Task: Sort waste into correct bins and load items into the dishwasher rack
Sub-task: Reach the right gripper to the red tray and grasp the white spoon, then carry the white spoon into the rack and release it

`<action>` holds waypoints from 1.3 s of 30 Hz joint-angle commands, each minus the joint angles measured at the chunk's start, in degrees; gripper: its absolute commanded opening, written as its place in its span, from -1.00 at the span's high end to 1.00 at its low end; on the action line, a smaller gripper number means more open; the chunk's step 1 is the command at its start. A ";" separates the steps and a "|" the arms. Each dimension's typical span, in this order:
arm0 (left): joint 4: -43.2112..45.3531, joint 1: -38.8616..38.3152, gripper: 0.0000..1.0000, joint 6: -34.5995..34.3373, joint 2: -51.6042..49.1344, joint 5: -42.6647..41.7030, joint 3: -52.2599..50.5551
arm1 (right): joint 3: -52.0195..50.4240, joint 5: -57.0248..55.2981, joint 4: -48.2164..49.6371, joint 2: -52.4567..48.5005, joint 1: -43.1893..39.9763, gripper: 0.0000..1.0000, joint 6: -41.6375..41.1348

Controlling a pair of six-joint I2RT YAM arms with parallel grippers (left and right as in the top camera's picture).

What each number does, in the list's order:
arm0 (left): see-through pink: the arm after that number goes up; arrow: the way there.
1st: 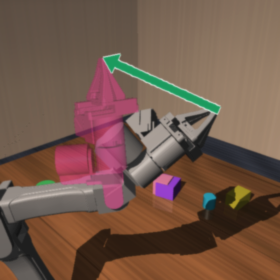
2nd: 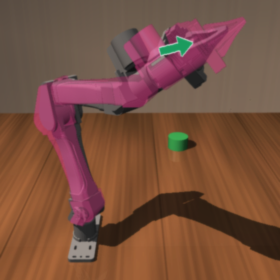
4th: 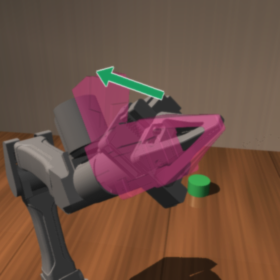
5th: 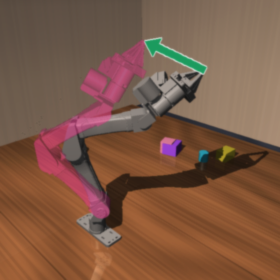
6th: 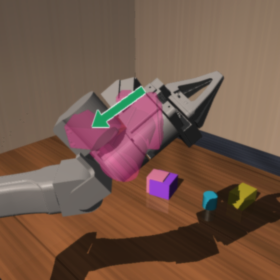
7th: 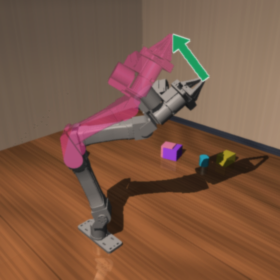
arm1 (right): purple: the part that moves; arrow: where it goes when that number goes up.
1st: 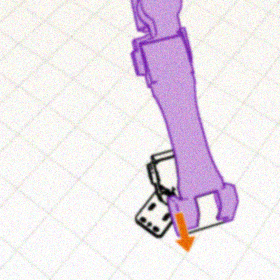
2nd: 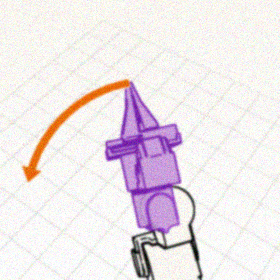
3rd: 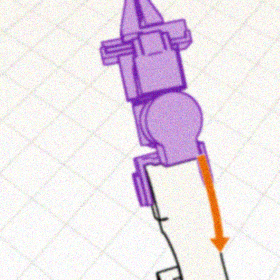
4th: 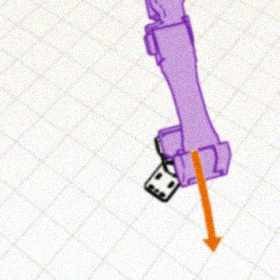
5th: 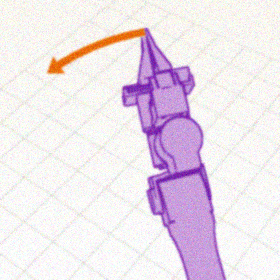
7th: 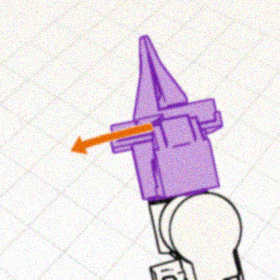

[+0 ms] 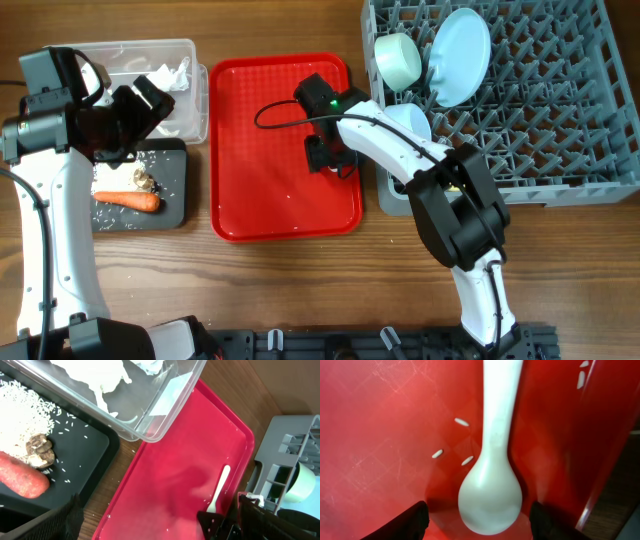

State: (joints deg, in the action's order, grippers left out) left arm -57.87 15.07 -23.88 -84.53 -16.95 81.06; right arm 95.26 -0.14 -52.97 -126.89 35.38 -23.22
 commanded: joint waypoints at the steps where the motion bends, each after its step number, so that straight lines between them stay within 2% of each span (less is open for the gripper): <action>1: 0.15 0.33 -1.00 0.07 0.37 0.33 0.28 | -0.24 -1.18 0.28 -1.95 0.02 -0.17 -0.85; 5: 0.15 0.33 -1.00 0.07 0.37 0.33 0.28 | -0.24 -0.90 0.20 -2.56 -0.24 0.31 -0.81; 14: 0.15 0.33 -1.00 0.07 0.37 0.33 0.28 | 0.68 0.17 -2.36 -1.73 -0.24 0.66 0.66; 21: 0.15 0.33 -1.00 0.07 0.37 0.33 0.28 | 0.74 0.20 -4.37 7.76 -0.24 0.64 2.60; 29: 0.15 0.33 -1.00 0.07 0.37 0.33 0.28 | 0.74 -1.07 -6.27 28.52 -1.92 0.62 5.16; 34: 0.15 0.33 -1.00 0.07 0.37 0.33 0.28 | 0.74 -5.88 -8.68 34.47 -11.15 0.61 5.18; 39: 0.15 0.33 -1.00 0.07 0.37 0.33 0.28 | 0.72 -3.02 -11.78 34.47 -24.92 0.62 4.50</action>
State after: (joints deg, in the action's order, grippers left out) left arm -57.84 15.07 -23.88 -84.53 -16.95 81.06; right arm 95.37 -3.92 -64.31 -92.95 16.10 -18.74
